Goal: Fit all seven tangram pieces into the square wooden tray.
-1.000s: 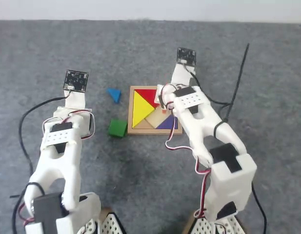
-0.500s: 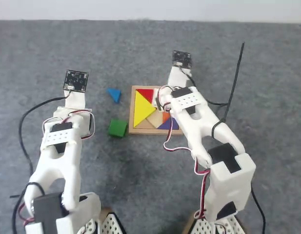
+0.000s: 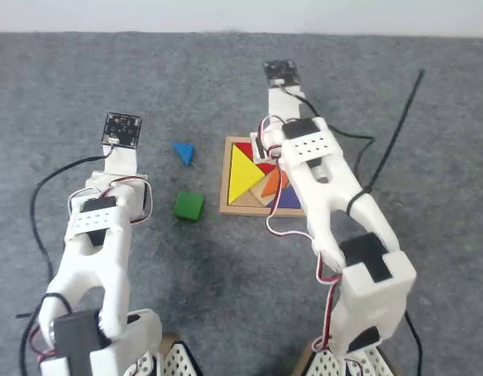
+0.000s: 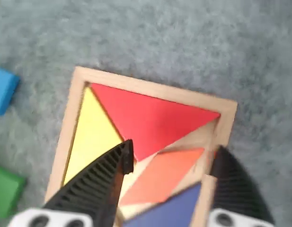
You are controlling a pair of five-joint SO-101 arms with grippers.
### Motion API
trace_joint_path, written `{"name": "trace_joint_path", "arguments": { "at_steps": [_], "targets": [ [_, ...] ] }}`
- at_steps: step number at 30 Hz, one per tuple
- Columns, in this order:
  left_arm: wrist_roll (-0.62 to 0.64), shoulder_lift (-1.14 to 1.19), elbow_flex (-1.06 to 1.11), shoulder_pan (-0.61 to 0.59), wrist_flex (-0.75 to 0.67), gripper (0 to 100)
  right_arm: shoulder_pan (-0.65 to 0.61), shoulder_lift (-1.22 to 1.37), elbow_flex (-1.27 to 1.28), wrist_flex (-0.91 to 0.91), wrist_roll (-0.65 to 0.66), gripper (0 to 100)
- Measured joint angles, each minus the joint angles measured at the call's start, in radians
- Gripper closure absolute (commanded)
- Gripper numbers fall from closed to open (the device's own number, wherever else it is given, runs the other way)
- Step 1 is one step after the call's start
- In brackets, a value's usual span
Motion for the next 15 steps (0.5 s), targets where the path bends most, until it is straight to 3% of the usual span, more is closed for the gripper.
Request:
{"name": "trace_joint_path", "arguments": {
  "at_steps": [2,8,15],
  "targets": [
    [0.0,0.0,0.0,0.0,0.0,99,0.0,-0.028,-0.005,0.021,0.081,99.8],
    [0.0,0.0,0.0,0.0,0.0,99,-0.06,-0.043,0.046,0.04,0.219,99.1],
    [0.0,0.0,0.0,0.0,0.0,99,-0.08,-0.044,0.222,-0.123,0.31,99.1]
  ]
}}
